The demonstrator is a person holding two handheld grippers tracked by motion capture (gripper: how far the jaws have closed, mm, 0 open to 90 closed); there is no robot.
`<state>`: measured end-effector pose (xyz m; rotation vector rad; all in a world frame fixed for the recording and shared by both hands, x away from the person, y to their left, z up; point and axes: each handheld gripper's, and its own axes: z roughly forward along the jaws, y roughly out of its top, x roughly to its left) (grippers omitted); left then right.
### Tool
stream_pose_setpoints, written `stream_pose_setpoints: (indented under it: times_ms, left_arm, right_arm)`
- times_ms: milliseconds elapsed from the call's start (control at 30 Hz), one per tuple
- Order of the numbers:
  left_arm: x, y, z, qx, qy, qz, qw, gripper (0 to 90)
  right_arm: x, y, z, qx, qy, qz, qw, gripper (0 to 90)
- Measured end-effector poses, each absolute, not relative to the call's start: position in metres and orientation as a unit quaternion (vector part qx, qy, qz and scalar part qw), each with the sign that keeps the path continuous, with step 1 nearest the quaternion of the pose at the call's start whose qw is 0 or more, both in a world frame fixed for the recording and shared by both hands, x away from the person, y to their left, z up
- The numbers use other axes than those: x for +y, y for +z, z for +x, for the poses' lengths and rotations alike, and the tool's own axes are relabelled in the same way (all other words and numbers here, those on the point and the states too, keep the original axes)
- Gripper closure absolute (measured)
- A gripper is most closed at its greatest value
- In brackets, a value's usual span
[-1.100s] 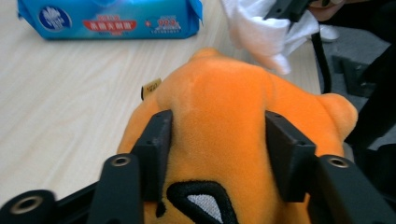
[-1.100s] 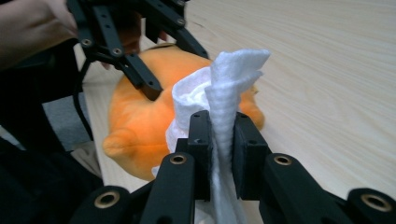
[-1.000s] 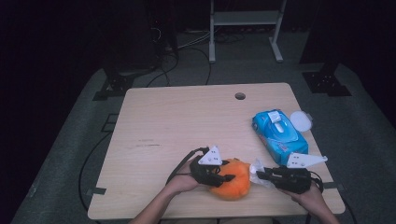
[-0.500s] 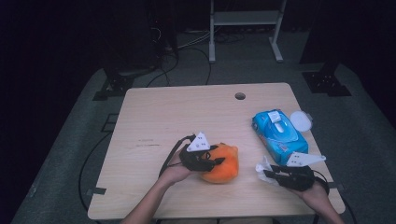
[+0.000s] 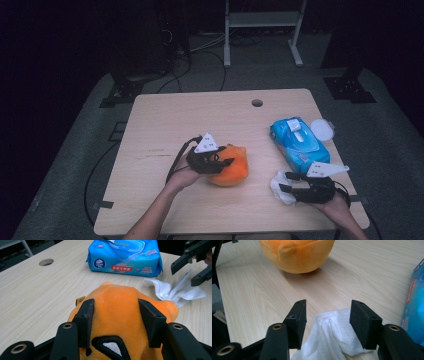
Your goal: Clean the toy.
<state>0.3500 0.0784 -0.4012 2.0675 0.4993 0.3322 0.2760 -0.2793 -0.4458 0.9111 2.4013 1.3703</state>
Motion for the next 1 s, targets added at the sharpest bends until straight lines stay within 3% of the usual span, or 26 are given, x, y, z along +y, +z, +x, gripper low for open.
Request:
stream_pose_setpoints:
  times_ms: [333,533,1000]
  left_arm:
    - [0.079,-0.41,0.364,0.222,0.143,0.846,0.463,48.9]
    - [0.087,-0.411,0.362,0.233,0.133,0.837,0.476,37.1]
    - [0.112,-0.396,0.347,0.246,0.142,0.824,0.49,19.5]
  right_arm:
    - [-0.275,-0.447,0.278,0.822,0.467,0.306,0.116,40.8]
    - [-0.276,-0.446,0.278,0.82,0.466,0.31,0.118,38.1]
    - [-0.269,-0.442,0.277,0.818,0.467,0.312,0.128,31.8]
